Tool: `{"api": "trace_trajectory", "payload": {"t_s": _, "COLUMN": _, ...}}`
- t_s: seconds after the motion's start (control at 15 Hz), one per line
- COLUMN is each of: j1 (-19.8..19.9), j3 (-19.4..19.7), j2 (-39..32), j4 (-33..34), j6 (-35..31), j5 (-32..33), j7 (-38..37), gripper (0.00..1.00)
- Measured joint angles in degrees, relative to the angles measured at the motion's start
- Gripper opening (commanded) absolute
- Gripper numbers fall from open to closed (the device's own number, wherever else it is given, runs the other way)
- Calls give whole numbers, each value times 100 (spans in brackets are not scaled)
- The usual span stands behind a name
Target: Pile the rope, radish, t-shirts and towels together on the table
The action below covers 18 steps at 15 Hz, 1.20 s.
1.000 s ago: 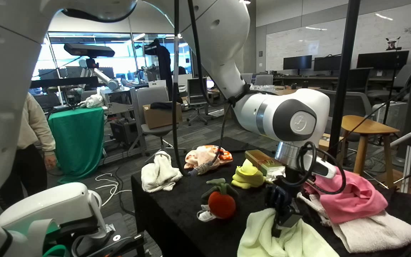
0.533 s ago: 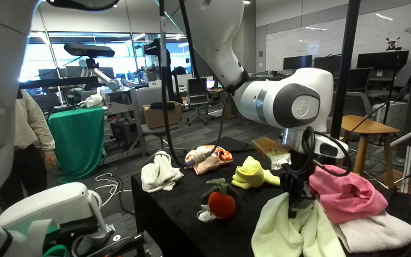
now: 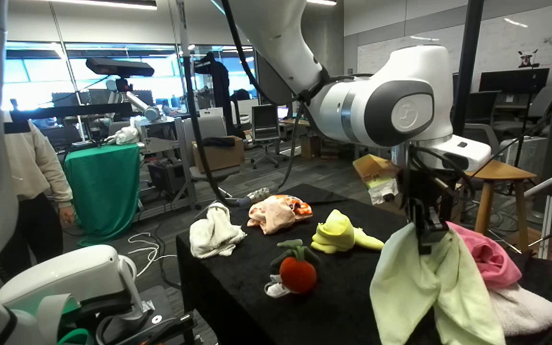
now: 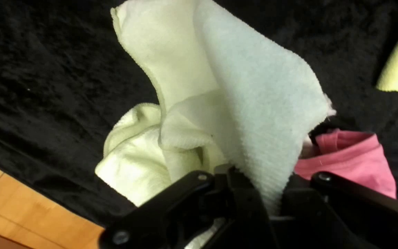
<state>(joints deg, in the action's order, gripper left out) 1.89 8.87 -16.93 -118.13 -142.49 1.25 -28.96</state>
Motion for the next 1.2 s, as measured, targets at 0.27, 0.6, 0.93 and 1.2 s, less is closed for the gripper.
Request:
{"api": "trace_trajectory", "payload": {"t_s": 0.27, "j1": -42, "j3": 8, "j2": 186, "j4": 14, "j6": -430, "j5": 0, "j7": -353, "gripper": 7}}
{"api": "trace_trajectory", "payload": {"t_s": 0.6, "j1": -205, "j3": 7, "j2": 162, "j4": 135, "j6": -546, "j5": 123, "j7": -632, "gripper": 7}}
{"api": "trace_trajectory", "payload": {"t_s": 0.93, "j1": -417, "j3": -22, "j2": -417, "j4": 629, "j6": -351, "j5": 195, "j7": -691, "gripper": 7}}
{"api": "trace_trajectory", "payload": {"t_s": 1.2, "j1": -441, "j3": 32, "j2": -1171, "j4": 1342, "j6": 174, "j5": 195, "j7": -834, "gripper": 7}}
